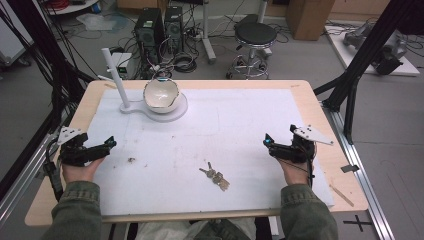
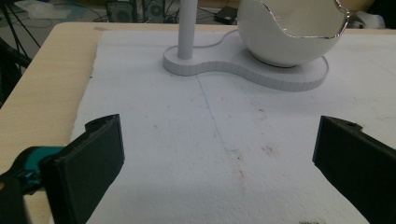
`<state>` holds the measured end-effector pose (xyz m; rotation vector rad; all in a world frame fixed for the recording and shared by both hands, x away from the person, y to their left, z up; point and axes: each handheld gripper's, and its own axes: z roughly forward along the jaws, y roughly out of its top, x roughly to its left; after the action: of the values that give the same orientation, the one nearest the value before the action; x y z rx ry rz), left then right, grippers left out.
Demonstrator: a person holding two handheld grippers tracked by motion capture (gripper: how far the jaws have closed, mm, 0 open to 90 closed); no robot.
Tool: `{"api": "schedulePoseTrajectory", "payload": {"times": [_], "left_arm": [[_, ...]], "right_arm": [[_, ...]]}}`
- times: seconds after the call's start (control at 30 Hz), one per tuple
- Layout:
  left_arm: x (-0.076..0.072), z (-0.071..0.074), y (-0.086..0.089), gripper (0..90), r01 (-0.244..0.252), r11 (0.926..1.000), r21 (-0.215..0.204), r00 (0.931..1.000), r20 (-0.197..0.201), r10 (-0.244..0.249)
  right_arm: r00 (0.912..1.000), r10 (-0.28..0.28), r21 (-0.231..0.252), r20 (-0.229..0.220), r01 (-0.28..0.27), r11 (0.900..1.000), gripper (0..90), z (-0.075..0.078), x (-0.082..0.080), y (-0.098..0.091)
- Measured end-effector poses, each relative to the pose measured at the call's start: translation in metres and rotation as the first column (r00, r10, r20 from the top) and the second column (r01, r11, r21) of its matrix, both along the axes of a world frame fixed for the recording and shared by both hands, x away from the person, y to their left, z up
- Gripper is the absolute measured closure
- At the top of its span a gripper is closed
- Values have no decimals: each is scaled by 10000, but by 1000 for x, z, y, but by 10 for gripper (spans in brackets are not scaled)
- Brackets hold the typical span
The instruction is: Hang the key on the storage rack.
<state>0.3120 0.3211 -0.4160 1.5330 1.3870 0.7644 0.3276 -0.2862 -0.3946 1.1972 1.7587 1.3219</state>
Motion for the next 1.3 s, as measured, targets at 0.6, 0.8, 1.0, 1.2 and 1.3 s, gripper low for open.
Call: {"api": "schedulePoseTrajectory", "payload": {"times": [0.6,0.8,1.0,1.2,1.3], "left_arm": [[1,-1,1,25,-17,9999,-104,10000,-47,16],[2,-1,1,25,-3,9999,-126,10000,-55,2],[2,-1,1,25,11,9999,-127,10000,-50,-11],[2,-1,0,25,45,9999,-117,10000,-66,-46],[2,-1,0,25,47,9999,-112,10000,-77,-48]], "right_arm": [[9994,274,200,-221,-270,9994,6,1,1,-1],[9988,457,169,-178,-454,9988,6,5,0,3],[9971,749,43,-164,-749,9972,6,8,-1,8],[9941,1064,-128,-221,-1067,9942,6,10,-3,17],[9917,1256,-286,-259,-1264,9916,6,10,-3,20]]}}
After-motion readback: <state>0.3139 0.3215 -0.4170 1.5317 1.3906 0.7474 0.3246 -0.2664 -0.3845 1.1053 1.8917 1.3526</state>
